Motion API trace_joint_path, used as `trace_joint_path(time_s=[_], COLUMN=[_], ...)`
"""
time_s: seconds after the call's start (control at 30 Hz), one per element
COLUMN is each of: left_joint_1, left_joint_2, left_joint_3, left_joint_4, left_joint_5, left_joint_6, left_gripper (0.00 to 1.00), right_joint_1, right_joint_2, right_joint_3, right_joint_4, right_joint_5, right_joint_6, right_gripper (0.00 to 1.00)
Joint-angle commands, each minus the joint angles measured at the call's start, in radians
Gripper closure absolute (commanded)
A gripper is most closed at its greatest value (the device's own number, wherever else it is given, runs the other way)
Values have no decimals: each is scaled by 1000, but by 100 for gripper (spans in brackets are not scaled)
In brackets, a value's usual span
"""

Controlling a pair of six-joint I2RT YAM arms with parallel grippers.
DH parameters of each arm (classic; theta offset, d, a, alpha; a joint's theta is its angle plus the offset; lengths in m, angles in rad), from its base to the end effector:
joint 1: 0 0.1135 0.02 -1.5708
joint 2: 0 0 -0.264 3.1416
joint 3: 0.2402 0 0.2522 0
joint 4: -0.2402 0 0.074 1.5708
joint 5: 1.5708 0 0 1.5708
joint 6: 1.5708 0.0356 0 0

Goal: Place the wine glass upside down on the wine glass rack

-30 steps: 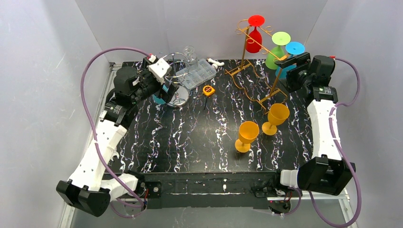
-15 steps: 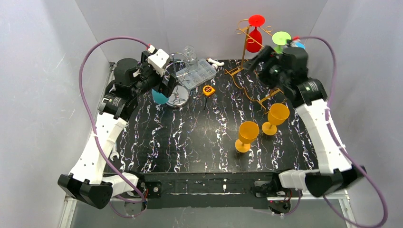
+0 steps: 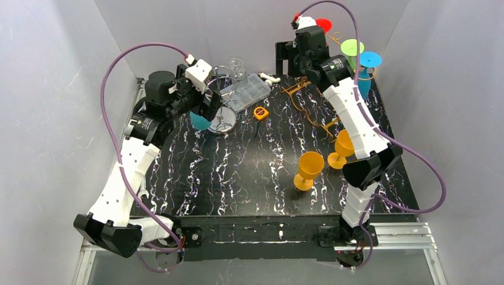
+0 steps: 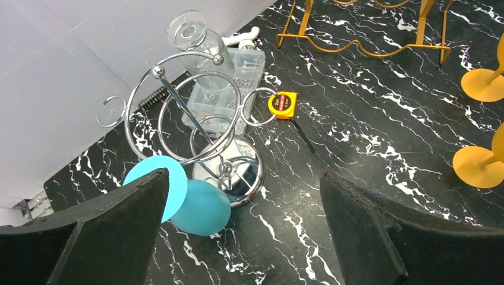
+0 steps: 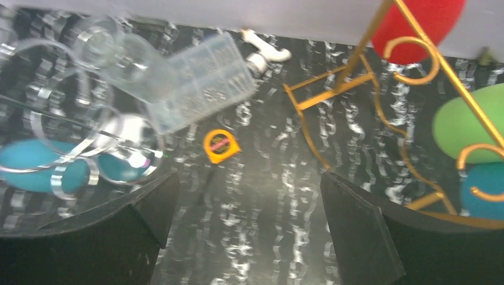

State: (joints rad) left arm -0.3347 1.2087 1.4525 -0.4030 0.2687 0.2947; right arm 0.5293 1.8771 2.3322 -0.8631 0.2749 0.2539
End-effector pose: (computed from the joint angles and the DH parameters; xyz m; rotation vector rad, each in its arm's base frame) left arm 0.2393 -0.0932 0.4606 0.7208 1.5741 -0.2617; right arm 0.3438 0.1899 0.4838 -0.0927 1.9682 0.2413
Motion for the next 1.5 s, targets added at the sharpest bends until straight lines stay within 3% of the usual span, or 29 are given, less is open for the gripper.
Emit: trace_joint_path(time_s=[0.0, 0.33, 0.6, 1.0, 1.23, 1.37, 1.47], left_joint_1=[6, 5, 7, 6, 7, 8, 7], left_joint_2=[-4, -26, -25, -25, -17, -10, -3], left_joint_3=[1, -43, -31, -33, -39, -31, -30], left_joint_4=[-4, 6, 19, 32, 43, 48, 53], left_joint_5=[-3, 3, -4, -16, -25, -26, -31], left_joint_6=[-22, -30, -19, 3, 12, 14, 18], left_gripper=[2, 2, 2, 2, 2, 2, 2], right_joint_1=[-4, -8, -12, -42, -76, -88, -89], right_joint_2=[-81, -165, -100, -41, -10, 2, 14], right_joint_3=[-69, -219, -256, -257, -260, -272, -278], right_joint_4=[164, 392, 444, 493, 489, 513, 525], right_joint_5=[122, 143, 185, 239, 255, 295, 307], right_joint_6=[-238, -481, -668, -770, -794, -809, -808], right_gripper=[2, 2, 2, 3, 13, 28, 31])
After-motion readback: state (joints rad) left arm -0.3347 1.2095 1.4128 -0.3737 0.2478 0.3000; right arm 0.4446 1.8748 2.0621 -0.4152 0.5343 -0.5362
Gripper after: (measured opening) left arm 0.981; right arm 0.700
